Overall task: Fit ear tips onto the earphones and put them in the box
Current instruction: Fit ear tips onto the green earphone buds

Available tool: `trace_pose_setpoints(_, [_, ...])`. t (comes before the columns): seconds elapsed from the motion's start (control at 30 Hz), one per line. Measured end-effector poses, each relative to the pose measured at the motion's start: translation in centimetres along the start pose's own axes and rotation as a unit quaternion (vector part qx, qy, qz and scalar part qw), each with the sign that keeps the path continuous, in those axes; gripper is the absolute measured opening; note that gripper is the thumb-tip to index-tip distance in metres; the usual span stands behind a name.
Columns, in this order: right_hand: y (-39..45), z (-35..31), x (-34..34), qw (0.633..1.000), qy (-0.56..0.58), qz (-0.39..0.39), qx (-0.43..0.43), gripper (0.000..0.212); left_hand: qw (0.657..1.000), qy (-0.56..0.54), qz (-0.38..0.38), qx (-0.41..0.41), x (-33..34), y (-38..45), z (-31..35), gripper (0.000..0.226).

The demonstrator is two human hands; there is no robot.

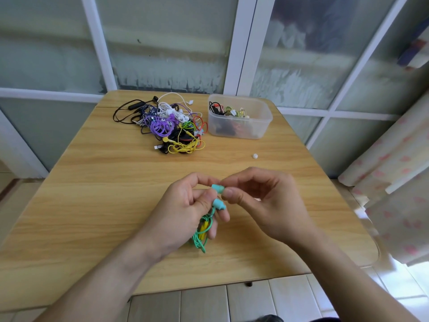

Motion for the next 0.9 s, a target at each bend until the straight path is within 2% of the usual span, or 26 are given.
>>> trace_pose_setpoints(0.33, [-0.4, 1.3, 0.5, 0.994, 0.09, 0.01, 0.064, 0.014, 0.999, 0.011, 0.042, 0.03, -0.5, 0.1, 0.5, 0.006])
trace_pose_setpoints(0.47, [-0.5, 1.5, 0.5, 0.989, 0.122, 0.037, 0.078, 0.02, 0.999, 0.016, 0.037, 0.033, -0.5, 0.1, 0.7, 0.003])
trace_pose_setpoints(0.9, [-0.3, 1.0, 0.8, 0.991, 0.124, -0.016, 0.045, 0.014, 0.999, 0.046, 0.001, 0.014, -0.1, -0.1, 0.5, 0.005])
Point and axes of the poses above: each hand's wrist, its own y-axis towards the middle knuckle, its own x-axis out of the palm, z = x × y, the point moved 10 cm from there along y, towards the middle knuckle, and after that the axes turned 15 degrees about -x, right-handed, at the moved point
